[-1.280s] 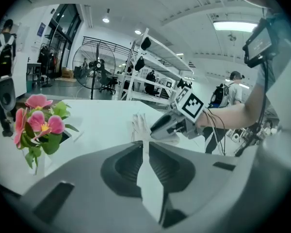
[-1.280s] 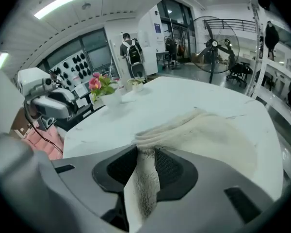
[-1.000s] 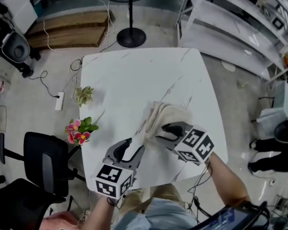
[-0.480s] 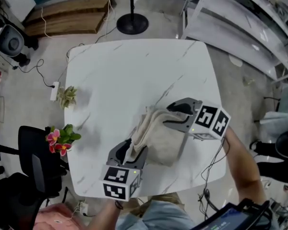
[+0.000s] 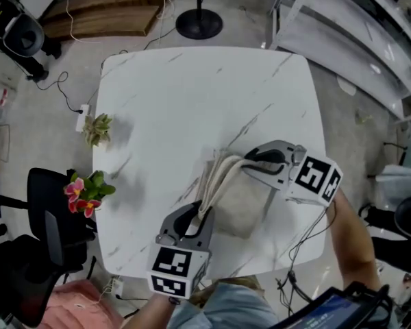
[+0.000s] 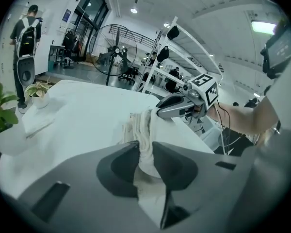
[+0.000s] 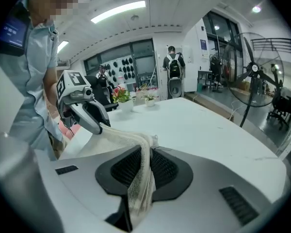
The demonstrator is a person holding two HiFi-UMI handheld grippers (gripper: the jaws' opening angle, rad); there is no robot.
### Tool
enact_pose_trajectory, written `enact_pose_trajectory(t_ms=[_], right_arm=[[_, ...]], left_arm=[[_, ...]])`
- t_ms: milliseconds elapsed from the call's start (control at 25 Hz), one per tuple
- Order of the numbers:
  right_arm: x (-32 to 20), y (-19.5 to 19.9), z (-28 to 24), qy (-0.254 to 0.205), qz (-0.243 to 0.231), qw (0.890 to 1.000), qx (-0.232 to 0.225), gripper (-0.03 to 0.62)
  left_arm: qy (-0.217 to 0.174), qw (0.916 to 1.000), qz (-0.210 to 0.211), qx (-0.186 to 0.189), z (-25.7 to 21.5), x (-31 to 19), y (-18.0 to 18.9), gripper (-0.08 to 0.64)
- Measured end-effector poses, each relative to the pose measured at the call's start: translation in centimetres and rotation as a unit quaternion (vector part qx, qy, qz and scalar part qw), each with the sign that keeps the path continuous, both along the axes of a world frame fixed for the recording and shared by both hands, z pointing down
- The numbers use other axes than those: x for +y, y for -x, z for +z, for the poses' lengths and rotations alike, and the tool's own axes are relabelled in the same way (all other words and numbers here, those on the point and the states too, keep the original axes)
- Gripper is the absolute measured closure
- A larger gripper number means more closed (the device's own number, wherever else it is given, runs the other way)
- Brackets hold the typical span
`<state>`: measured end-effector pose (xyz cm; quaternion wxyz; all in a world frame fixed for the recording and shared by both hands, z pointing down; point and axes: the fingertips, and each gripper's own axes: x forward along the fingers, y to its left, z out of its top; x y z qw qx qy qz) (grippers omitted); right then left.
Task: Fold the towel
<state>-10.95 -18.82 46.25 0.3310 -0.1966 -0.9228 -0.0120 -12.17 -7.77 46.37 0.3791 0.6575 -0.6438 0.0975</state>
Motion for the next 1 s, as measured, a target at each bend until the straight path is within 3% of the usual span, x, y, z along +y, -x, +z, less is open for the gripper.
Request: enact_pose_trajectory(t_ms=[200,440,760,1000], right_arm=[[0.5,-0.5,-3.8,0.002,0.009,0.999,-0.046,0.52],[2.4,2.2,-4.3,0.007,-0.022,0.999,-0.042,0.51],[4.2,6.0,1.6,0.021,-0.059,0.997,0.033,0.508],[4.2,7.3,5.5,0.052,-0.071,0.99,0.113,0.491]], left_arm=[[-0.028,0.9986,-0.018,0.042,-2.7,0.7,-1.1,0.474],[-0.02,0.9911,-0.077,0.106,-2.0,3.1,-0.5,0.472],[0.008,0.9751,-0.148,0.165,2.4,5.1,1.4,0.466],[0.02,0.9718,-0.162,0.17,4.1,5.2,2.2,0.463]])
